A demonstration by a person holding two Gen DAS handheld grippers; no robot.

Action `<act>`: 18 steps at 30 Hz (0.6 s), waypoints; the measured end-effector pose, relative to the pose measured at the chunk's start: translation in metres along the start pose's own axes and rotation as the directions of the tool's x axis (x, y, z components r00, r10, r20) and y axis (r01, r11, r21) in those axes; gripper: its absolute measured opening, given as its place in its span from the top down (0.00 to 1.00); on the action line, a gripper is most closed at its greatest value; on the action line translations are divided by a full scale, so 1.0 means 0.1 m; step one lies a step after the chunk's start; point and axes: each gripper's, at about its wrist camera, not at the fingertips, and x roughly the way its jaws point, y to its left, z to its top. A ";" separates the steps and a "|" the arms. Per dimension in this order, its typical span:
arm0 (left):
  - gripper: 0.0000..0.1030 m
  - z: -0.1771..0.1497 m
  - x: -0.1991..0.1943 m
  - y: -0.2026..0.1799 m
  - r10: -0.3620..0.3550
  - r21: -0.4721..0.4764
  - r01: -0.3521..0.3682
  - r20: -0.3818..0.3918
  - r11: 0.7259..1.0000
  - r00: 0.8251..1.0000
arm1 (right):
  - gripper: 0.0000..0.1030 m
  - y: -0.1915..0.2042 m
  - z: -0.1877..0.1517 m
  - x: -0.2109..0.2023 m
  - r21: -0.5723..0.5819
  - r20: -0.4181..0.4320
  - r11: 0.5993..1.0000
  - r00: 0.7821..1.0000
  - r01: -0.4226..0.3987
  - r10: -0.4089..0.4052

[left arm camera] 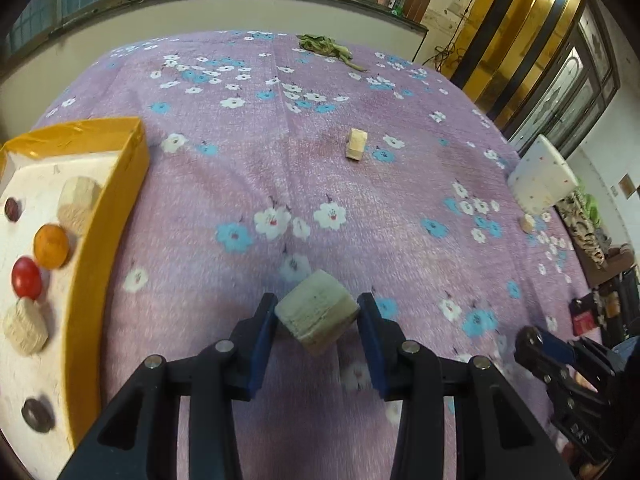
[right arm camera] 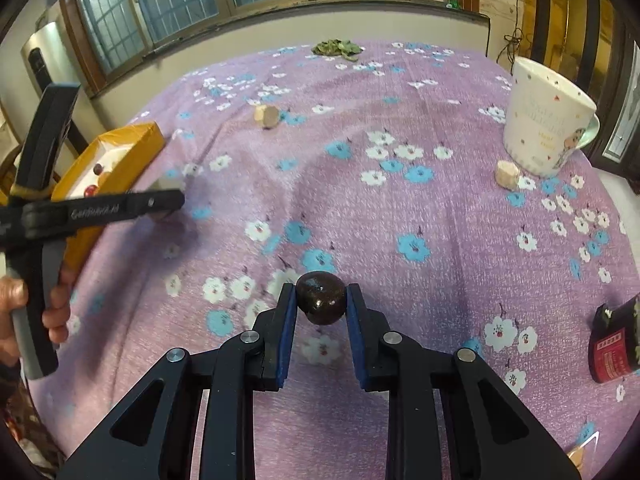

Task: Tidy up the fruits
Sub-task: 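Carry the plum and cube into the tray and open both tools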

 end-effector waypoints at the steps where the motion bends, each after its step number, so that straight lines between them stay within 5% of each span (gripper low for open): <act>1: 0.58 -0.02 -0.06 0.00 -0.001 0.004 0.001 0.009 1.000 1.000 | 0.77 0.03 0.03 0.00 -0.003 0.003 1.000 1.000 -0.003 0.003; 9: 0.58 -0.09 -0.43 0.15 -0.006 -0.010 0.006 0.045 1.000 0.999 | 0.77 0.52 0.29 0.02 -0.073 0.026 0.996 0.999 -0.045 0.047; 18: 0.58 -0.14 -0.79 0.79 0.053 -0.110 -0.045 0.067 0.993 0.996 | 0.77 1.26 0.58 0.24 -0.169 -0.001 0.978 0.992 -0.124 0.125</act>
